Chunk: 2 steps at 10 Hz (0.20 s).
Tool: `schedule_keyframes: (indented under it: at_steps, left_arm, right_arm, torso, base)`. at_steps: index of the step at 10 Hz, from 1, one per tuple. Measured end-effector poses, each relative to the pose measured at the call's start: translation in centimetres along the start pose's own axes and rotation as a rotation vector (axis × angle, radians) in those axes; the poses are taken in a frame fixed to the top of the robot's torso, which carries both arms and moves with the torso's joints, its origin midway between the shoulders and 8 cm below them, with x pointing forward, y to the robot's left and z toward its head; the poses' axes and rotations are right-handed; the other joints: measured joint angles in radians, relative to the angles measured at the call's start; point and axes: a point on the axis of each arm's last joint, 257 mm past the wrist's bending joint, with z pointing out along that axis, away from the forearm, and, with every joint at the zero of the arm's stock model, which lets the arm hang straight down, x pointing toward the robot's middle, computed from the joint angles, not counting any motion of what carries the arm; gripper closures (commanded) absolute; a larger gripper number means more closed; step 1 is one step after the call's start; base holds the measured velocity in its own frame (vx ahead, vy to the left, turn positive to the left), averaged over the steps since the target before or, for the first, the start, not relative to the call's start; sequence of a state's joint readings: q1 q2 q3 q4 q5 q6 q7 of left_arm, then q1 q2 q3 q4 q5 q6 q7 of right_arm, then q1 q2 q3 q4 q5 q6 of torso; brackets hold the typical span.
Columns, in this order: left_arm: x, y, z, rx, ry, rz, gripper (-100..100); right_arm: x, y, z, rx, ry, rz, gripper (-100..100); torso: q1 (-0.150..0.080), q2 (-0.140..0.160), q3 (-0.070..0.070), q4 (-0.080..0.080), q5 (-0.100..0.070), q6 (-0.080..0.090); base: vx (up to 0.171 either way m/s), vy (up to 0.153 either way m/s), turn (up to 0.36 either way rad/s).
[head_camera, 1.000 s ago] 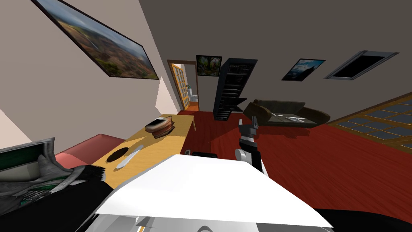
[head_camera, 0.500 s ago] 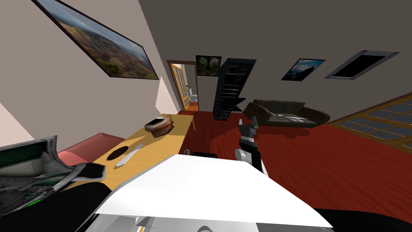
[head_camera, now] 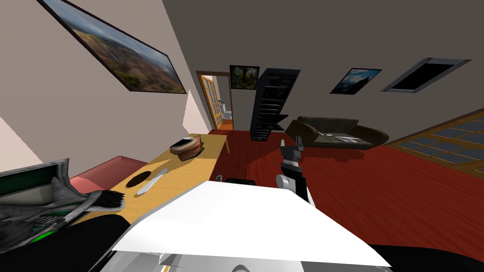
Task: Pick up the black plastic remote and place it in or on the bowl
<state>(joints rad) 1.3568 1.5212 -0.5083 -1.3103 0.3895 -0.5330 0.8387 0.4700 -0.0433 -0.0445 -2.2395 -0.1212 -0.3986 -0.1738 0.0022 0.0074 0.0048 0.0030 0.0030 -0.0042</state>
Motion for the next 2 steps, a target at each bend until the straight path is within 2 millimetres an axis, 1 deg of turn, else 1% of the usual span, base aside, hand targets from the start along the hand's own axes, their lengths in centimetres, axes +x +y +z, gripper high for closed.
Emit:
schedule_keyframes:
  at_steps: [2]
  left_arm:
    - [0.0, 0.0, 0.0, 0.0, 0.0, 0.0, 0]
  right_arm:
    - [0.0, 0.0, 0.0, 0.0, 0.0, 0.0, 0]
  torso:
    - [0.0, 0.0, 0.0, 0.0, 0.0, 0.0]
  base:
    - [0.0, 0.0, 0.0]
